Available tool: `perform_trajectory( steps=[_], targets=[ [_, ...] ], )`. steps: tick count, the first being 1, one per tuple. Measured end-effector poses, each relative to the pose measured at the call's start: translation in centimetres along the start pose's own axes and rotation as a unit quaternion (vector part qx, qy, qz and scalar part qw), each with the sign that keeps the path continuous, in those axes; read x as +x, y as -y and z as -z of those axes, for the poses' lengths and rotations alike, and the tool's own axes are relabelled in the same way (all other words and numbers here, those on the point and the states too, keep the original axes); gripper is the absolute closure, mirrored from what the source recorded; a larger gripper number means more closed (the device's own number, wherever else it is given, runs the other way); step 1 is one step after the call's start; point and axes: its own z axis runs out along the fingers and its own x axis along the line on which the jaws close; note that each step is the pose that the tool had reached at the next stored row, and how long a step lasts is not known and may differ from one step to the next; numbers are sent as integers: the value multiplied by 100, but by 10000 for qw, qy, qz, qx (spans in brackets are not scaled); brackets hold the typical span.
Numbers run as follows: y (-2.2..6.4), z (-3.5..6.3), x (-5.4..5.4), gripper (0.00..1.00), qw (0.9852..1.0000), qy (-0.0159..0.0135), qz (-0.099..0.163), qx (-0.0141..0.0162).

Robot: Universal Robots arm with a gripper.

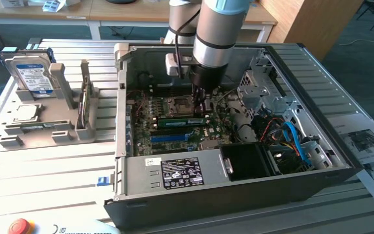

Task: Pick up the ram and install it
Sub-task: 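Press down the ram until it locks into place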

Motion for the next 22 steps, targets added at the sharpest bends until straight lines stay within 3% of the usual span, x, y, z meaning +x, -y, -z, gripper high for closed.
perform_trajectory(
  steps=[15,22],
  targets=[
    [-300,-12,5,89,10000,0,0,0],
    [-385,-14,7,89,10000,0,0,0]
  ],
)
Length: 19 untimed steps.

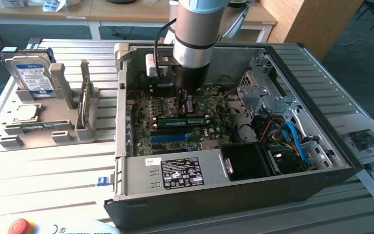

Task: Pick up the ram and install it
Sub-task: 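Press down the ram until it locks into place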

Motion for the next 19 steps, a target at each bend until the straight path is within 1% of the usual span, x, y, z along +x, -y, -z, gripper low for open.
perform_trajectory(
  steps=[3,8,12,19],
  targets=[
    [-30,-1,0,89,10000,0,0,1],
    [-34,-1,1,89,10000,0,0,0],
    [-68,-2,1,89,10000,0,0,1],
    [-72,-10,2,89,10000,0,0,1]
  ],
)
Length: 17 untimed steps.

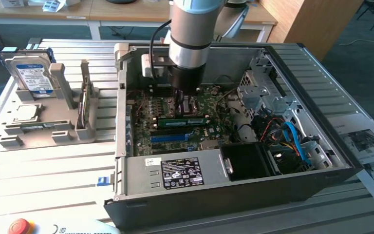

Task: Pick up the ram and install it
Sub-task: 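Press down the ram until it locks into place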

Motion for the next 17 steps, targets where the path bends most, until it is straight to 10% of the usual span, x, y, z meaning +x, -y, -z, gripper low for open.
perform_trajectory(
  steps=[17],
  targets=[
    [-4,-57,0,89,10000,0,0,1]
  ],
)
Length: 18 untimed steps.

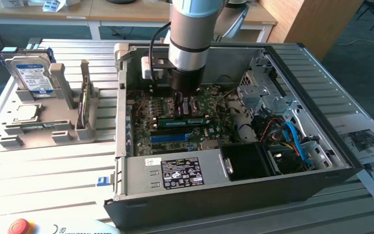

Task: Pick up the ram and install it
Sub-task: 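Press down the ram until it locks into place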

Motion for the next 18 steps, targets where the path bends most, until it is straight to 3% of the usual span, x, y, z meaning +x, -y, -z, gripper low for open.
perform_trajectory(
  steps=[18],
  targets=[
    [0,-41,1,89,10000,-2,0,-1]
  ],
)
